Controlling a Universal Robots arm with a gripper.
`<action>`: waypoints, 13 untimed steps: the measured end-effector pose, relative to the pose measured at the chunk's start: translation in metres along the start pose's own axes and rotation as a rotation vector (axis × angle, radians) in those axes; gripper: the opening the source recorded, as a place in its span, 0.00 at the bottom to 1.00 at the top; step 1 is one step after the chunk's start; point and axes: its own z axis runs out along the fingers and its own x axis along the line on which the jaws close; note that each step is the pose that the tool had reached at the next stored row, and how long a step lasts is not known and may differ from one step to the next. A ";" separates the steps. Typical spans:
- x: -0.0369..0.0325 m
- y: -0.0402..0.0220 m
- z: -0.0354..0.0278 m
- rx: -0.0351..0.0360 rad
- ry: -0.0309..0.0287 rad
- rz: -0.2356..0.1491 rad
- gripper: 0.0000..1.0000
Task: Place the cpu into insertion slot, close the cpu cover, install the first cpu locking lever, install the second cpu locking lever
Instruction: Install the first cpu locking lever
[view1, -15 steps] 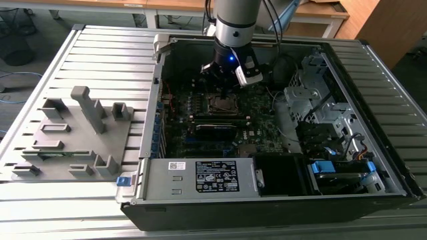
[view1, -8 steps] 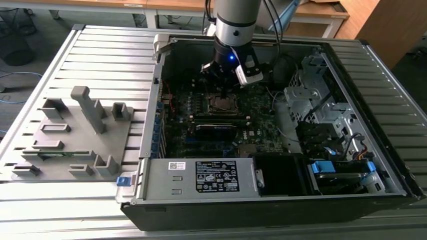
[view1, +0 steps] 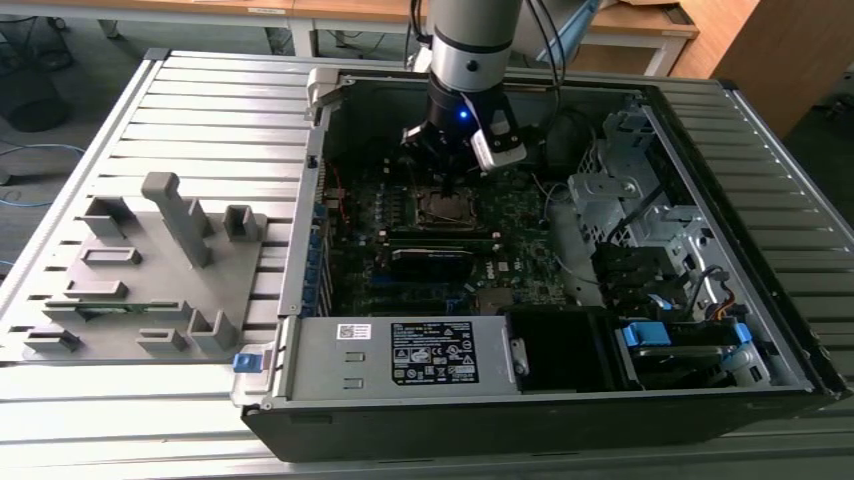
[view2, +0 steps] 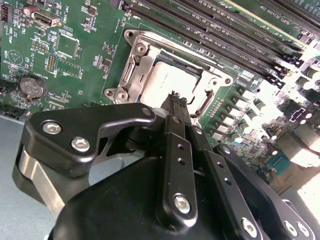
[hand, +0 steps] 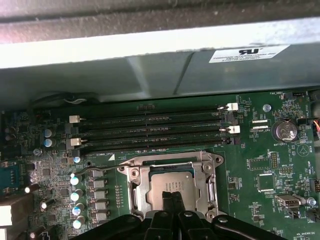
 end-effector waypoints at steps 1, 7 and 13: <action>0.0000 0.0000 -0.0002 0.0000 0.0000 0.000 0.11; 0.0000 0.0001 -0.0040 -0.0002 -0.0001 0.000 0.11; 0.0000 0.0003 -0.0109 -0.0002 -0.0001 0.000 0.11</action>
